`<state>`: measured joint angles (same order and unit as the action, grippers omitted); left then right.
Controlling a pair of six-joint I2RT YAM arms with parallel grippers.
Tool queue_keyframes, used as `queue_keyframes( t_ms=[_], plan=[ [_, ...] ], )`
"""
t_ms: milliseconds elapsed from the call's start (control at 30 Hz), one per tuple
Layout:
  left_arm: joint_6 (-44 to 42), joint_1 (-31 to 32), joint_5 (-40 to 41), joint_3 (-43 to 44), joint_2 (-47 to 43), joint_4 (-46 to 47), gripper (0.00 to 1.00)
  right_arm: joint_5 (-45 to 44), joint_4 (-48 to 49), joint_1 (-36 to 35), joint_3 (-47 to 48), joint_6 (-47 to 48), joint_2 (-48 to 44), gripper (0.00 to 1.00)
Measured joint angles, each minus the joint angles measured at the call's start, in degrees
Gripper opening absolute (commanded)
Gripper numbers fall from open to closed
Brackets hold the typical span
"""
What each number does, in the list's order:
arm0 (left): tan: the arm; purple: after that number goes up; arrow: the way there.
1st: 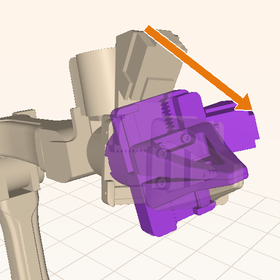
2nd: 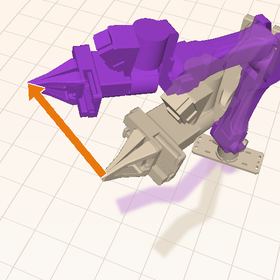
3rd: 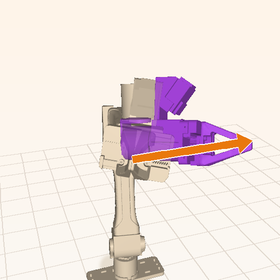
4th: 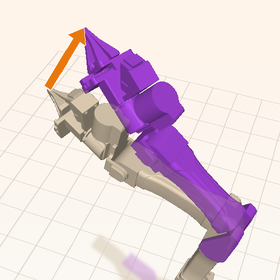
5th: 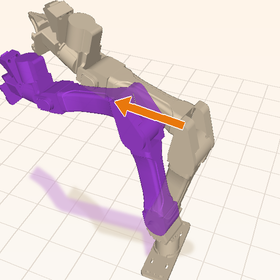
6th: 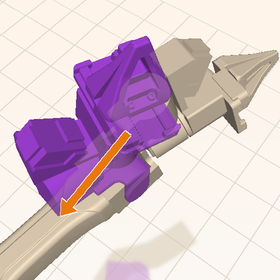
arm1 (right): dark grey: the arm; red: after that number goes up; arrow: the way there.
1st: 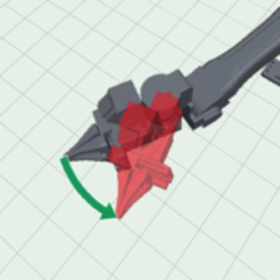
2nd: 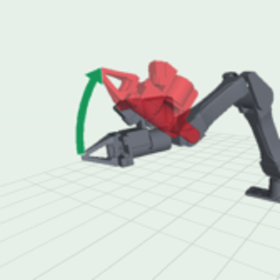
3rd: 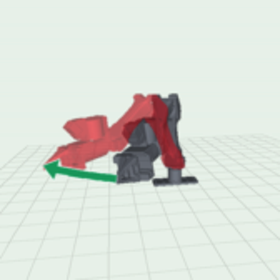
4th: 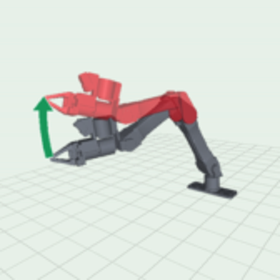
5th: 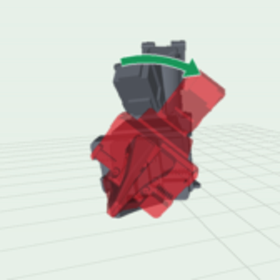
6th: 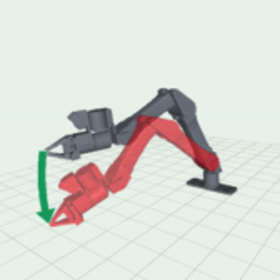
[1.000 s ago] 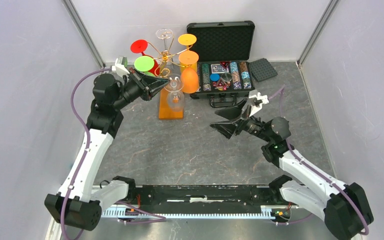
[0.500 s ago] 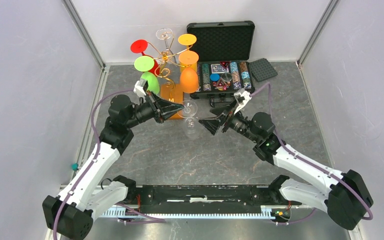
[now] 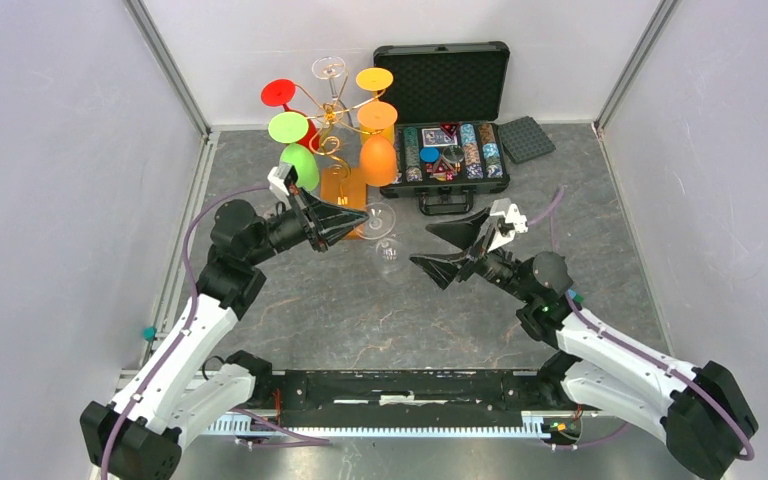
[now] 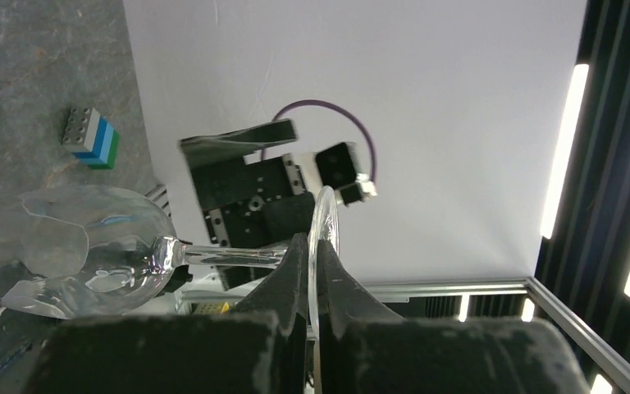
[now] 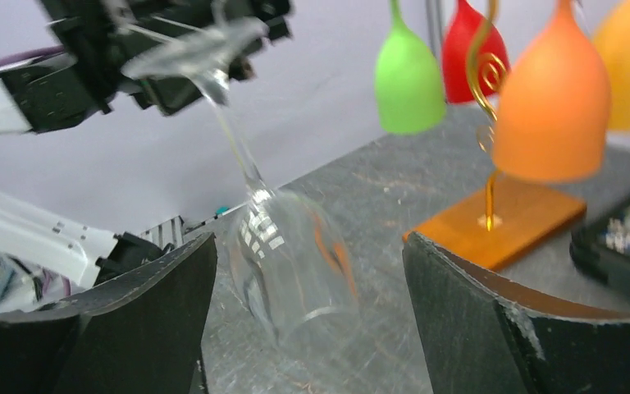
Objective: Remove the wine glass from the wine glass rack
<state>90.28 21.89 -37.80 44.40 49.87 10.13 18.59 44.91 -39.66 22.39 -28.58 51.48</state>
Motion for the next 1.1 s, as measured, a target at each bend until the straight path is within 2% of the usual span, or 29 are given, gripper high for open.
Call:
queue_keyframes(
  t_ms=[167, 233, 400, 667, 800, 867, 967, 1000, 1033, 1067, 1100],
  plan=[
    [-1.11, 2.01, 0.22, 0.02, -0.07, -3.69, 0.02, 7.10, 4.74, -0.81, 3.87, 6.10, 3.65, 0.72],
    [-1.49, 2.71, 0.26, 0.04, 0.00, -4.55, 0.02, 9.40, 6.03, -2.01, 5.86, 7.87, 6.71, 0.70],
    [-2.08, 3.39, 0.33, 0.11, 0.13, -5.29, 0.02, 11.98, 7.43, -4.28, 8.70, 11.34, 11.58, 0.67],
    [-2.14, 3.39, 0.50, 0.09, 0.24, -5.55, 0.02, 14.03, 7.74, -5.51, 12.81, 13.68, 15.87, 0.46],
    [-2.16, 3.39, 0.50, 0.09, 0.37, -5.57, 0.02, 14.86, 7.52, -6.36, 13.81, 13.81, 17.25, 0.39],
    [-2.19, 3.39, 0.50, 0.11, 0.42, -5.55, 0.02, 14.95, 7.48, -6.47, 13.99, 13.81, 17.66, 0.28],
    [-2.60, 3.39, 0.37, 0.09, 0.39, -5.53, 0.02, 14.51, 7.69, -6.73, 13.99, 13.25, 17.90, 0.02],
    [-2.73, 3.45, 0.44, 0.11, 0.35, -5.46, 0.03, 14.36, 7.89, -6.67, 13.99, 12.63, 17.92, 0.00],
    [-2.78, 3.52, 0.52, 0.11, 0.33, -5.38, 0.10, 13.88, 8.15, -6.67, 13.99, 12.31, 17.92, 0.00],
    [-2.78, 3.58, 0.66, 0.11, 0.20, -5.27, 0.23, 13.51, 8.41, -6.69, 13.97, 11.67, 17.92, 0.00],
    [-2.82, 3.58, 0.85, 0.11, 0.04, -5.25, 0.45, 12.98, 8.79, -6.73, 13.84, 11.21, 17.92, 0.00]
  ],
)
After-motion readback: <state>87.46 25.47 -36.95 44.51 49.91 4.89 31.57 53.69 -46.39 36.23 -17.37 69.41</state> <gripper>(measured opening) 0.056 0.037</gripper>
